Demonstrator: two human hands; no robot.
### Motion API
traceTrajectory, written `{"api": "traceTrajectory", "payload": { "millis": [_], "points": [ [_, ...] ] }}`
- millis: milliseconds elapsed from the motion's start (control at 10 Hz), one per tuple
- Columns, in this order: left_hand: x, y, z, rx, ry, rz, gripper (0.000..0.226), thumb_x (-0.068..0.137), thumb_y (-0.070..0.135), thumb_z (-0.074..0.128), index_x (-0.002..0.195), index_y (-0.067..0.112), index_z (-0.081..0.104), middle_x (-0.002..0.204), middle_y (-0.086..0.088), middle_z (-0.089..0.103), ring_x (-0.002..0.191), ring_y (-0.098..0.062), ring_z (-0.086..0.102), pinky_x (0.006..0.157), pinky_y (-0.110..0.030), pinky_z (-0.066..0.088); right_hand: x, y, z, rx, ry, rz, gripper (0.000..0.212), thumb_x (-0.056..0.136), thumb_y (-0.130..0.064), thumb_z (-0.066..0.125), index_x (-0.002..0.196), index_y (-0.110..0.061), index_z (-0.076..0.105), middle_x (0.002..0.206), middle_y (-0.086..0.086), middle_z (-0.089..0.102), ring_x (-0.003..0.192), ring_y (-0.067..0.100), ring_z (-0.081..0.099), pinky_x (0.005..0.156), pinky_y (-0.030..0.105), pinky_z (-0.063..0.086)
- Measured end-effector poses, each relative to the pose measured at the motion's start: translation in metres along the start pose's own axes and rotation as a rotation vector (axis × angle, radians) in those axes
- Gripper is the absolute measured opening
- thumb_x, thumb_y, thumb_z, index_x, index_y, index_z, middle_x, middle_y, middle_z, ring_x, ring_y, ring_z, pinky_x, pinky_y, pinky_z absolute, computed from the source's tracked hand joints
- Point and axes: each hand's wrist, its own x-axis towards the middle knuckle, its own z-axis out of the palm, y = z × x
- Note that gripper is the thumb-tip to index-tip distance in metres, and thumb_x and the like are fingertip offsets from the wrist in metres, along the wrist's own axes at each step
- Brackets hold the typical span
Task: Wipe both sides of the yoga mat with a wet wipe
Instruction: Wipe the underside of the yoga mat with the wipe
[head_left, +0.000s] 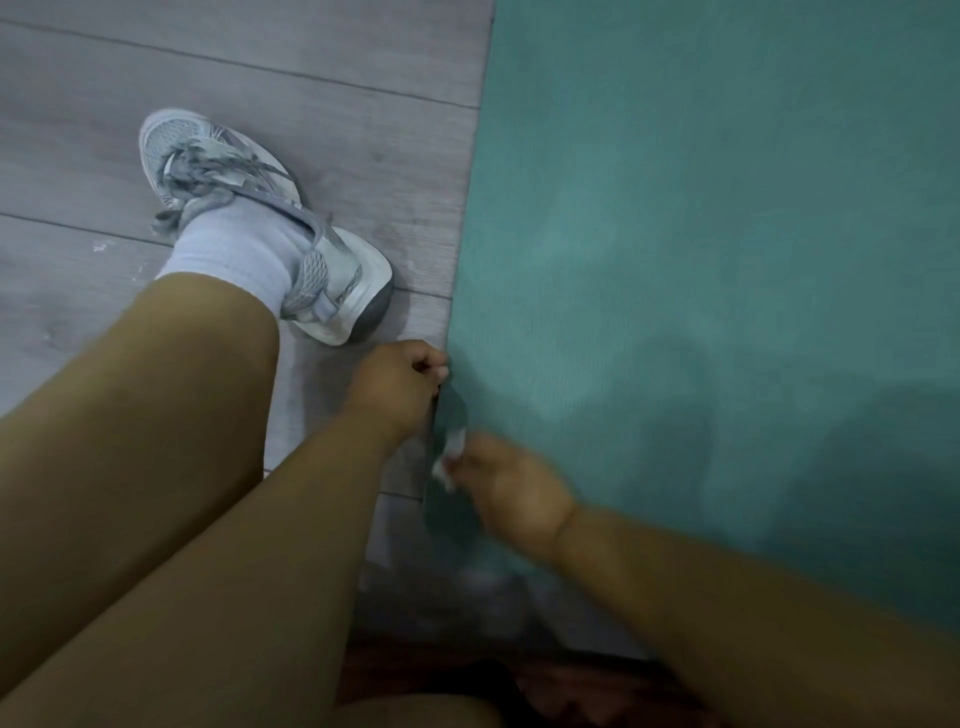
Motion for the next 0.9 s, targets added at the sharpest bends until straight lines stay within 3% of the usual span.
{"api": "traceTrajectory", "payload": {
  "millis": [100,200,300,400,500,600,700,800,900],
  "points": [
    [-0.002,-0.002,0.003,0.002,0.033,0.037,0.016,0.088,0.000,0.061,0.102,-0.003,0.068,0.084,-0.007,0.062,0.079,-0.016,0.055,0.082,-0.026,0.046,-0.025,-0.022,0.002,0.107,-0.258,-0.102,0.010,0.085,-0.013,0.063,0.091,-0.007,0.068,0.086,0.007,0.062,0.072,0.021,0.060,0.068,0.028,0.047],
    [-0.006,-0.004,0.007,0.065,0.097,0.112,0.022,0.084,0.007,0.068,0.105,0.001,0.069,0.094,-0.003,0.063,0.087,-0.012,0.055,0.080,-0.015,0.040,0.000,0.018,-0.036,0.059,-0.082,-0.076,0.018,0.095,-0.017,0.052,0.083,-0.021,0.064,0.078,-0.011,0.054,0.068,-0.002,0.045,0.066,0.009,0.034],
    [-0.005,-0.003,0.009,0.082,0.075,0.106,0.025,0.077,0.004,0.074,0.101,0.002,0.067,0.078,0.002,0.059,0.077,-0.009,0.055,0.073,-0.009,0.040,0.017,0.053,-0.066,0.078,0.191,0.302,0.024,0.092,-0.011,0.055,0.070,-0.018,0.063,0.072,-0.012,0.054,0.067,-0.005,0.050,0.065,0.008,0.033],
    [-0.002,-0.004,0.009,0.051,0.076,0.083,0.024,0.071,-0.002,0.077,0.086,0.011,0.064,0.066,0.008,0.054,0.068,-0.008,0.056,0.076,-0.015,0.047,0.020,0.038,-0.054,0.034,0.376,0.432,0.016,0.087,-0.006,0.058,0.084,0.004,0.070,0.073,0.002,0.055,0.078,0.013,0.053,0.068,0.007,0.034],
    [0.000,-0.004,0.007,0.024,0.080,0.076,0.027,0.068,-0.005,0.078,0.082,0.011,0.063,0.064,0.006,0.055,0.065,-0.012,0.054,0.078,-0.023,0.049,-0.013,-0.026,0.008,0.130,0.043,0.143,0.016,0.090,-0.014,0.054,0.091,-0.003,0.066,0.092,0.014,0.065,0.085,0.025,0.058,0.073,0.028,0.040],
    [0.000,-0.006,0.008,0.001,0.078,0.071,0.028,0.069,-0.007,0.076,0.084,0.012,0.062,0.065,0.006,0.055,0.053,0.005,0.053,0.067,-0.008,0.046,-0.037,-0.038,0.034,0.111,-0.091,-0.059,0.014,0.091,-0.023,0.057,0.080,-0.018,0.064,0.083,-0.008,0.063,0.084,0.006,0.052,0.073,0.011,0.036],
    [-0.001,-0.007,0.009,0.019,0.090,0.089,0.028,0.070,-0.007,0.076,0.094,0.002,0.067,0.066,0.006,0.054,0.072,-0.013,0.056,0.079,-0.021,0.049,-0.032,-0.007,0.004,0.073,-0.052,-0.008,0.025,0.090,-0.023,0.057,0.068,-0.034,0.061,0.073,-0.009,0.054,0.076,0.011,0.052,0.070,0.021,0.036],
    [-0.002,-0.006,0.011,0.047,0.077,0.095,0.027,0.074,-0.005,0.074,0.098,0.001,0.065,0.067,0.004,0.053,0.078,-0.016,0.053,0.071,-0.010,0.045,-0.033,0.035,-0.050,-0.134,0.096,0.298,0.029,0.094,-0.012,0.045,0.115,-0.012,0.065,0.110,0.010,0.056,0.096,0.028,0.052,0.076,0.029,0.037],
    [-0.002,-0.005,0.011,0.091,0.070,0.099,0.023,0.077,-0.001,0.073,0.095,0.008,0.063,0.068,0.004,0.053,0.078,-0.015,0.053,0.060,-0.005,0.039,-0.034,0.050,-0.056,-0.237,0.230,0.478,0.031,0.093,-0.016,0.044,0.114,-0.010,0.066,0.111,0.017,0.057,0.099,0.030,0.054,0.081,0.031,0.040]
  ]
}}
